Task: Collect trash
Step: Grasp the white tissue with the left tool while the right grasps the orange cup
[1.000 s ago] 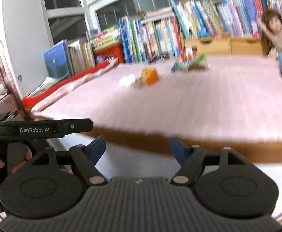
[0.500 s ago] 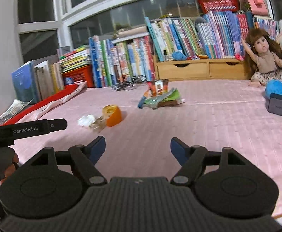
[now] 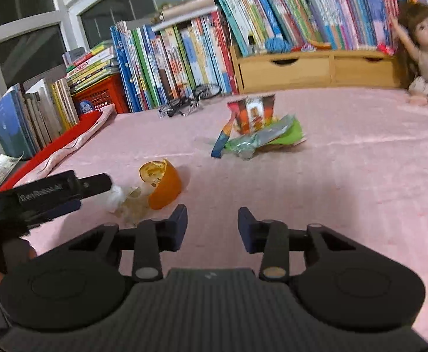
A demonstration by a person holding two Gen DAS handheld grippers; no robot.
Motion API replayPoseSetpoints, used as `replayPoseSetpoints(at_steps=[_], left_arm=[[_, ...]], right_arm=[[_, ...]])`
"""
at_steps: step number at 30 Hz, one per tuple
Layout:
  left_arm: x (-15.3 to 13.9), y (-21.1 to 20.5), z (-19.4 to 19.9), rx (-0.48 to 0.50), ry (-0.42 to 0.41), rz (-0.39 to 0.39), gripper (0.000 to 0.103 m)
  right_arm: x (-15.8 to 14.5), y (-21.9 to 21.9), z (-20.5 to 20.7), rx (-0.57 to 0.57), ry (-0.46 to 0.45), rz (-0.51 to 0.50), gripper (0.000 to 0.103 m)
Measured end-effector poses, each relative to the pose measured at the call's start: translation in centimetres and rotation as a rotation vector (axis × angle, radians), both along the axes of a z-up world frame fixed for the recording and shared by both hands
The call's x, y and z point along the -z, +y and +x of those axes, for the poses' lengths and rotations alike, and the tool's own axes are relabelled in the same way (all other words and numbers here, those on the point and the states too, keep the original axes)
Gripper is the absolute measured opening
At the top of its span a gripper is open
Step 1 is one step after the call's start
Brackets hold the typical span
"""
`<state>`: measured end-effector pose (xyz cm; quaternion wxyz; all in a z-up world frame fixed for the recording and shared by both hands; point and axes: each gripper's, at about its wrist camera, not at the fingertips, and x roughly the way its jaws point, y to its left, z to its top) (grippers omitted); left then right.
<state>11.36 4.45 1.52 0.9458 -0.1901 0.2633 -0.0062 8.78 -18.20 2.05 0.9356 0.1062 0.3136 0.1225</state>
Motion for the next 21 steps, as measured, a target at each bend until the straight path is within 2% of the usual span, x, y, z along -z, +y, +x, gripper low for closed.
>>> replayPoseSetpoints(at_steps=[2,4,5,10,17,21], left_arm=[[0.6,-0.3,1.1,0.004,0.027,-0.011,0.062],[1.2,-0.4,1.9,0.004,0.063,-0.038,0.033],[1.4,-0.3,2.2,0.005,0.077,-0.053,0.033],[0.9,0.0,0.5,0.008,0.017,-0.050,0.031],[-1.4,1.4,-3.2,-0.036,-0.072,0.003,0.032],[-2.2,1.9,-4.6,-0.034,-0.090,0.027,0.032]], right_arm=[[0.2,0.3,0.4,0.000,0.008,0.006,0.045],[0.4,0.5,0.6,-0.005,0.010,0.005,0.046],[0.4,0.6,0.8,-0.008,0.011,0.008,0.046],[0.3,0.8,2.4,-0.012,0.011,0.055,0.049],[0.6,2.8,6.2,-0.006,0.042,0.152,0.051],[1.2,4.2,8.2,0.006,0.082,0.121,0.050]])
